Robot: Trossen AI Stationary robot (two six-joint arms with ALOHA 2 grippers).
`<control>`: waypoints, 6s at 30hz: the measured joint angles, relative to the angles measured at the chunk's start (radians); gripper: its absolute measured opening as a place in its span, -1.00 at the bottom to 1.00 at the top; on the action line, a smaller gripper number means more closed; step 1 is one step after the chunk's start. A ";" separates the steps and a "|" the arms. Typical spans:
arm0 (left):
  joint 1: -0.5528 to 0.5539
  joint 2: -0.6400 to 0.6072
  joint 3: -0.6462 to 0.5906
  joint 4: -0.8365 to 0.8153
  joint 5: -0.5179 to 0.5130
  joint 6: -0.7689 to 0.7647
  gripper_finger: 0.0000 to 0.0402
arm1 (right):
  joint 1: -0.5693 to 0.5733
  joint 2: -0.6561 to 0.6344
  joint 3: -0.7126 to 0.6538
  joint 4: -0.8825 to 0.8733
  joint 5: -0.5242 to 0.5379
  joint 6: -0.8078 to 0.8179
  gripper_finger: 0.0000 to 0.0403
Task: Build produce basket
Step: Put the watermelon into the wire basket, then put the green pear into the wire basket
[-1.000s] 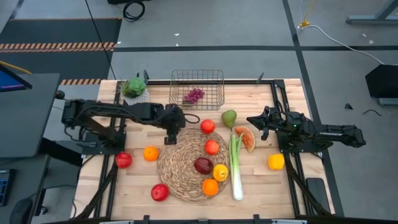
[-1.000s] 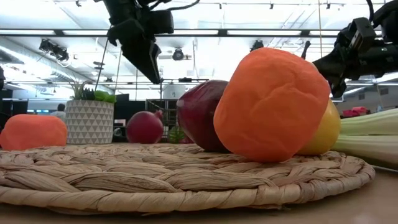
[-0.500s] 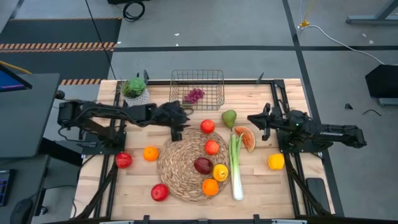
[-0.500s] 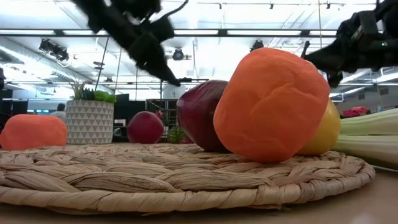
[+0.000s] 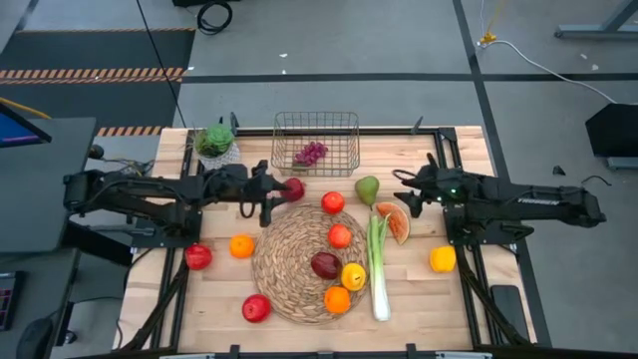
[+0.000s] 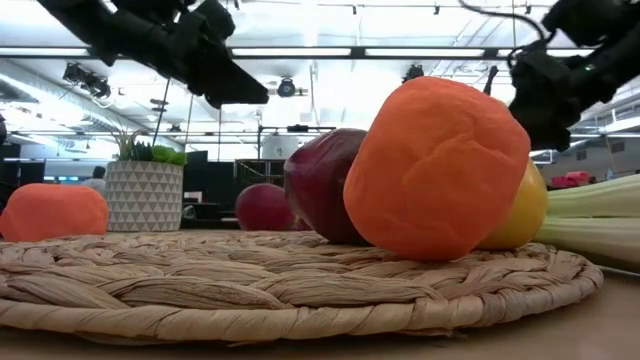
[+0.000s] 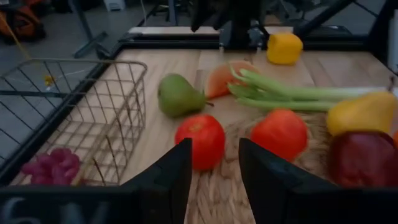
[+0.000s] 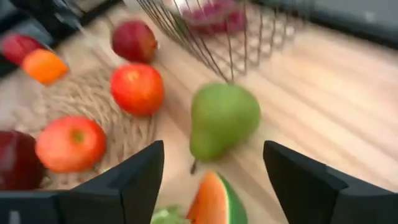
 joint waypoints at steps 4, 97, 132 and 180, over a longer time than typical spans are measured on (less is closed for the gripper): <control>-0.020 -0.004 -0.037 0.050 0.001 0.000 -0.31 | 0.000 0.143 0.103 -0.072 0.000 0.081 0.39; -0.063 -0.007 -0.197 0.184 0.000 -0.096 -0.37 | -0.167 0.697 0.823 -0.266 -0.016 -0.217 -0.88; -0.069 -0.003 -0.197 0.186 -0.060 -0.098 -0.37 | -0.353 1.006 0.832 0.207 -0.184 -0.529 -0.30; -0.306 0.130 -0.197 0.289 -0.323 -0.207 -0.37 | 0.048 0.880 0.471 -0.094 0.175 0.093 0.46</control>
